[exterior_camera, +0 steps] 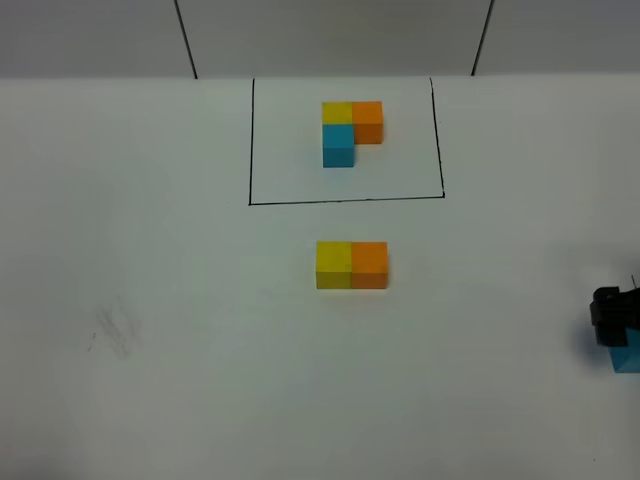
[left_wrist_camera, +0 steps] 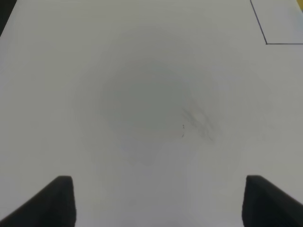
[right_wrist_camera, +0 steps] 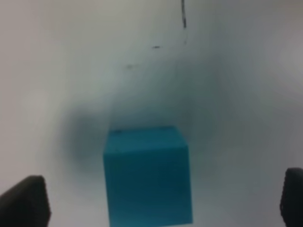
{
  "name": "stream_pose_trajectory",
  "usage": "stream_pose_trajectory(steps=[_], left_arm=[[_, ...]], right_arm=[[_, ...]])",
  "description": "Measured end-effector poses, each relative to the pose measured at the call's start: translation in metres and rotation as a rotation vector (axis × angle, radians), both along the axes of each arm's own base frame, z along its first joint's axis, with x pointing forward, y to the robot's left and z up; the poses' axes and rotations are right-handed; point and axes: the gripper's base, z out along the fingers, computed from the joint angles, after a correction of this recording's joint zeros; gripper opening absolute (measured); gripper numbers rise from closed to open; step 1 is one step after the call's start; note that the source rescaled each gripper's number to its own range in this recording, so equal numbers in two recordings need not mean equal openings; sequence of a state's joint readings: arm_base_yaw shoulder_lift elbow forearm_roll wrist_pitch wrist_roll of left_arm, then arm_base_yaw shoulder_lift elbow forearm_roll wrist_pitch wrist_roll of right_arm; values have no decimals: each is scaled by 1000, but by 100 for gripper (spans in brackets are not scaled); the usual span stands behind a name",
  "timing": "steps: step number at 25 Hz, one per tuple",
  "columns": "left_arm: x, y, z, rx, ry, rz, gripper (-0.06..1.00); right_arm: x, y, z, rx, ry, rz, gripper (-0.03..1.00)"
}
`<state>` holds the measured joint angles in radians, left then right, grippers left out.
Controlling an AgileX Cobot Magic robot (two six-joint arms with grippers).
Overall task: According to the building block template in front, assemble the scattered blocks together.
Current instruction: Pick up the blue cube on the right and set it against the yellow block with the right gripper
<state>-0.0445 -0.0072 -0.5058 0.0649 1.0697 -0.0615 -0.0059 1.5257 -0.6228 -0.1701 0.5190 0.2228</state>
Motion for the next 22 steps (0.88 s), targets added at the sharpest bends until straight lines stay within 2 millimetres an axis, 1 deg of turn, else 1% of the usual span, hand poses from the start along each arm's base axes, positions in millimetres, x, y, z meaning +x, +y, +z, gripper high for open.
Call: stream_pose_trajectory(steps=[4, 6, 7, 9, 11, 12, 13, 19, 21, 22], left_arm=[[0, 0, 0, 0, 0, 0, 53], [0, 0, 0, 0, 0, 0, 53], [0, 0, 0, 0, 0, 0, 53], [0, 0, 0, 0, 0, 0, 53], [0, 0, 0, 0, 0, 0, 53], [0, 0, 0, 0, 0, 0, 53], [0, 0, 0, 0, 0, 0, 53], [0, 0, 0, 0, 0, 0, 53], [0, 0, 0, 0, 0, 0, 53], [0, 0, 0, 0, 0, 0, 53]], right_arm=[[5, 0, -22, 5, 58, 4, 95], [7, 1, -30, 9, 70, 5, 92], [8, 1, -32, 11, 71, 6, 88], [9, 1, -34, 13, 66, 7, 78], [10, 1, -34, 13, 59, 8, 59], [10, 1, -34, 14, 58, 8, 41], [9, 1, -34, 14, 61, 7, 26], [5, 1, -32, 7, 103, 2, 25], [2, 5, -25, 3, 99, 17, 25], [2, 8, -18, 2, 71, 31, 25]])
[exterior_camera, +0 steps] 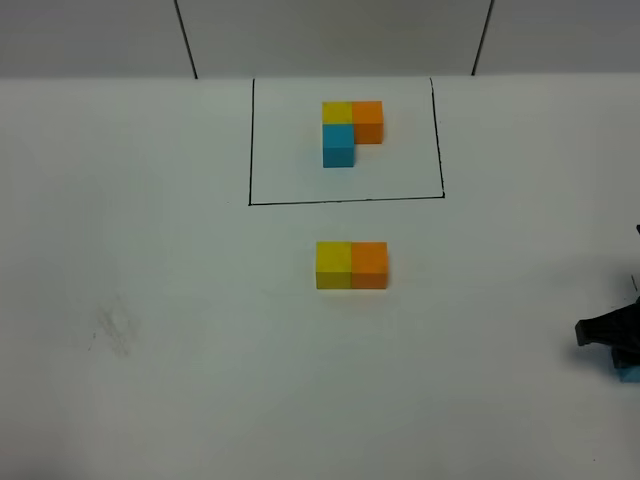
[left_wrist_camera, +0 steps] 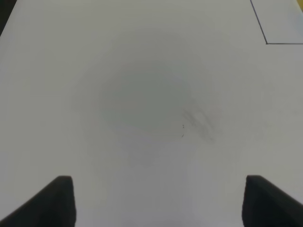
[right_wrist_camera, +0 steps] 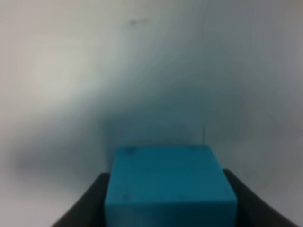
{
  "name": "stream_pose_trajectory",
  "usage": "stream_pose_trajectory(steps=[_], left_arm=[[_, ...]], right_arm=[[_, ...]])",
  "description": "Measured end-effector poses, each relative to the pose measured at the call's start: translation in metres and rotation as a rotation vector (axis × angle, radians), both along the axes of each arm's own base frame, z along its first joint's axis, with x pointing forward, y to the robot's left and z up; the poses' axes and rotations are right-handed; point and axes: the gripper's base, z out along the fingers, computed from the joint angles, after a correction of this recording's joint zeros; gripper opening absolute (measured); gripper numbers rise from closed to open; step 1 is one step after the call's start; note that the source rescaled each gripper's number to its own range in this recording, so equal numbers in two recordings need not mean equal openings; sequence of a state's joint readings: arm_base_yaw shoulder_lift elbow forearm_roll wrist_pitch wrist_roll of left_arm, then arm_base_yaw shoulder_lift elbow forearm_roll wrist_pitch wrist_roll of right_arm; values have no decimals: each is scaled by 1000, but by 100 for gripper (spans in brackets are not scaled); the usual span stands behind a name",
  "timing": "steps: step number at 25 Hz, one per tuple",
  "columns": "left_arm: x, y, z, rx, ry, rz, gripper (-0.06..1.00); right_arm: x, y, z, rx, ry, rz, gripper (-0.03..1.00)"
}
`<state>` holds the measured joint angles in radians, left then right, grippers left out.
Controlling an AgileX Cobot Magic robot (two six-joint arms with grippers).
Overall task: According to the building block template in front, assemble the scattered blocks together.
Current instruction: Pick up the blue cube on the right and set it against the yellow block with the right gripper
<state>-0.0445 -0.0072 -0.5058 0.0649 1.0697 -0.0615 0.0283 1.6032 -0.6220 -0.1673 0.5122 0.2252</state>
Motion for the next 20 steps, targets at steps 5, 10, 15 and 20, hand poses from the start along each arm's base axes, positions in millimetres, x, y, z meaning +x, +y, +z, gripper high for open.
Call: stream_pose_trajectory(steps=[5, 10, 15, 20], left_arm=[[0, 0, 0, 0, 0, 0, 53], [0, 0, 0, 0, 0, 0, 53], [0, 0, 0, 0, 0, 0, 53], [0, 0, 0, 0, 0, 0, 53]], right_arm=[[-5, 36, 47, 35, -238, 148, 25], [-19, 80, 72, 157, -367, 213, 25], [-22, 108, 80, 251, -355, 138, 25], [-25, 135, 70, 261, -256, 103, 25]])
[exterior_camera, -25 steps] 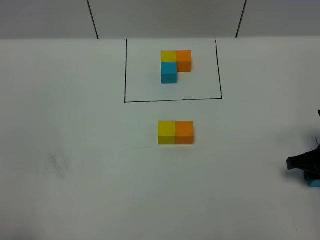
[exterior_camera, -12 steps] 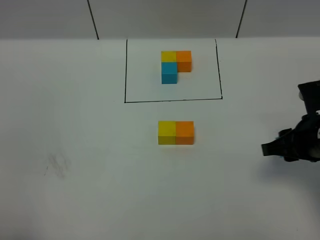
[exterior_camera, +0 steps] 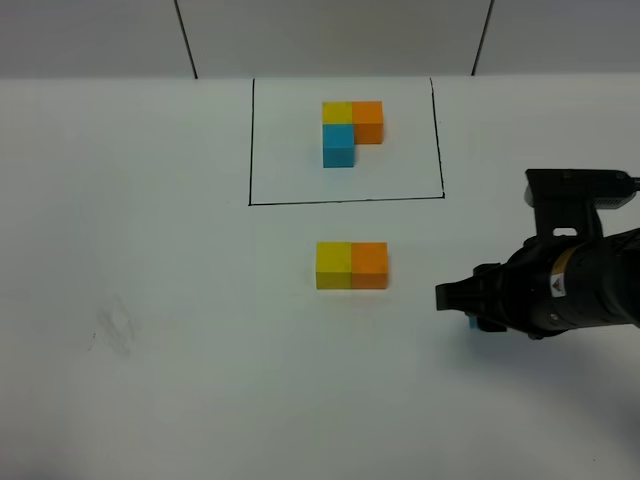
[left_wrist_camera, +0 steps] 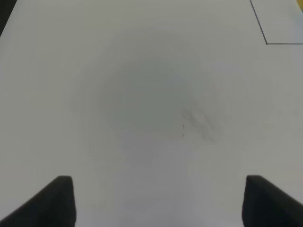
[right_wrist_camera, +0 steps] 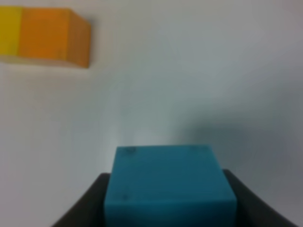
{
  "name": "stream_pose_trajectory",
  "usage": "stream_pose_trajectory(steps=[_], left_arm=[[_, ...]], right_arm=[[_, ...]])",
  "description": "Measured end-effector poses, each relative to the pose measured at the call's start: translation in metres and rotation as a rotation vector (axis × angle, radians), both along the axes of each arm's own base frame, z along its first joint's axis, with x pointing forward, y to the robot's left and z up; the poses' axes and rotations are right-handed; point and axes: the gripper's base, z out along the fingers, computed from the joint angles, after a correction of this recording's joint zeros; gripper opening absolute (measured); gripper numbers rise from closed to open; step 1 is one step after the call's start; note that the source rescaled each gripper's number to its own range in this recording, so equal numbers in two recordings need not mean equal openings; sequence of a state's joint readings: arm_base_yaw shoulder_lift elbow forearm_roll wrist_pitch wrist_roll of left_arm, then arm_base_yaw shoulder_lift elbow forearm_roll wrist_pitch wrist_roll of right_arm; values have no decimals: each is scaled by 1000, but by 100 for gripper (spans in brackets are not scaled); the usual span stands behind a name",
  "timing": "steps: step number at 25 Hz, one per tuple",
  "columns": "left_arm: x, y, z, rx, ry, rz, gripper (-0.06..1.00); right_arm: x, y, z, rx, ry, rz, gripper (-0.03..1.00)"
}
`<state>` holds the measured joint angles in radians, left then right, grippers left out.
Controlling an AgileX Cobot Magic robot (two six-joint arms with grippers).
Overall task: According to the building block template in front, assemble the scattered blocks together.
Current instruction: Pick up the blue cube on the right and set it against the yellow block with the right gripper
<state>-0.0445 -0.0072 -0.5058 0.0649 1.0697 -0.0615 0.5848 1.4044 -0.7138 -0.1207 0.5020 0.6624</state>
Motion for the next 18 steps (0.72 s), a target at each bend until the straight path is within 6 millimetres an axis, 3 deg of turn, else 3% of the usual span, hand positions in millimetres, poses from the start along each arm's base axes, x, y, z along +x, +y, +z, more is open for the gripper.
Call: stream_pose_trajectory(steps=[11, 18], left_arm=[[0, 0, 0, 0, 0, 0, 53], [0, 0, 0, 0, 0, 0, 53]], right_arm=[[0, 73, -25, -81, 169, -83, 25], [23, 123, -35, -144, 174, -44, 25]])
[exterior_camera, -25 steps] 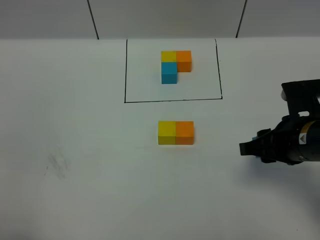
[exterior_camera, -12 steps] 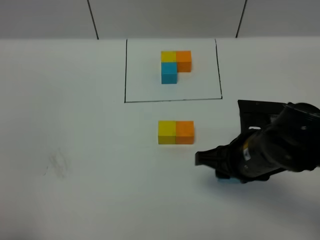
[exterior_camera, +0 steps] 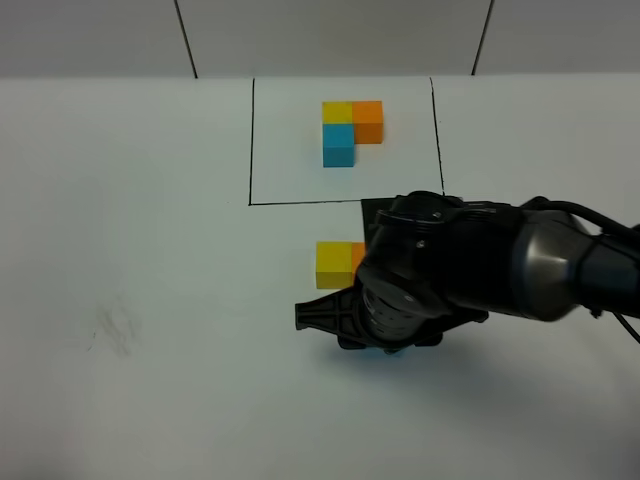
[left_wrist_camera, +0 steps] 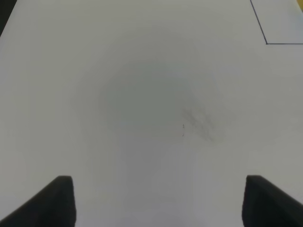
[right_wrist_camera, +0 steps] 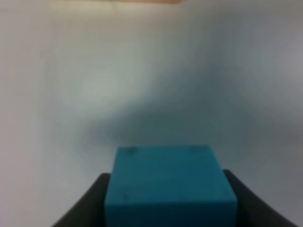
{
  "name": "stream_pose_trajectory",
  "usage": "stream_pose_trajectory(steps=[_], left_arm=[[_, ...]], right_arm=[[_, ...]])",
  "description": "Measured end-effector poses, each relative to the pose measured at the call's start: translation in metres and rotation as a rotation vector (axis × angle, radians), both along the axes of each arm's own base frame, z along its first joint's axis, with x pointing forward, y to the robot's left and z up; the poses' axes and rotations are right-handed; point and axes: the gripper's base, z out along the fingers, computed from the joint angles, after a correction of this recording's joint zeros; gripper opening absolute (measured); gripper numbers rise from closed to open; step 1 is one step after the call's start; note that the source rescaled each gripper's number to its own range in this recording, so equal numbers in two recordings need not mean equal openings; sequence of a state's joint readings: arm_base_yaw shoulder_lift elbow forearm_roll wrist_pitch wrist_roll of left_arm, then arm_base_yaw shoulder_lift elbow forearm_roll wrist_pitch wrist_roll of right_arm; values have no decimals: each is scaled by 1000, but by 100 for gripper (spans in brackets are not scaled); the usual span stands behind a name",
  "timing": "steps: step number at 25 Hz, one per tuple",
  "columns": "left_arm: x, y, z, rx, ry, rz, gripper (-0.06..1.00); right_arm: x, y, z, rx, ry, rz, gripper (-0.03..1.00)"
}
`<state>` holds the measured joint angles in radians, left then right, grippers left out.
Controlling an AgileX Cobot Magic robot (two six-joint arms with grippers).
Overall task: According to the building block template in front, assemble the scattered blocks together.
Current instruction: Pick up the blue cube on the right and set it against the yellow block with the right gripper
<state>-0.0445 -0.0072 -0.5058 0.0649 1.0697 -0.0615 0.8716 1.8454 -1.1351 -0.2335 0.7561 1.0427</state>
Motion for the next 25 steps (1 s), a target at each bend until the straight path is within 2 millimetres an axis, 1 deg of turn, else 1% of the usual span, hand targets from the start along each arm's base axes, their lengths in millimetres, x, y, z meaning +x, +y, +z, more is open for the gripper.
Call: stream_pose_trajectory(steps=[7, 13, 16, 21, 25], left_arm=[[0, 0, 0, 0, 0, 0, 53], [0, 0, 0, 0, 0, 0, 53], [0, 0, 0, 0, 0, 0, 53], [0, 0, 0, 0, 0, 0, 53], [0, 0, 0, 0, 0, 0, 53]], right_arm=[[24, 32, -13, -3, 24, 40, 25], [39, 49, -24, -27, 44, 16, 25], [43, 54, -31, -37, 55, -14, 25], [47, 58, -43, -50, 65, -15, 25], [50, 60, -43, -48, 40, -3, 25]])
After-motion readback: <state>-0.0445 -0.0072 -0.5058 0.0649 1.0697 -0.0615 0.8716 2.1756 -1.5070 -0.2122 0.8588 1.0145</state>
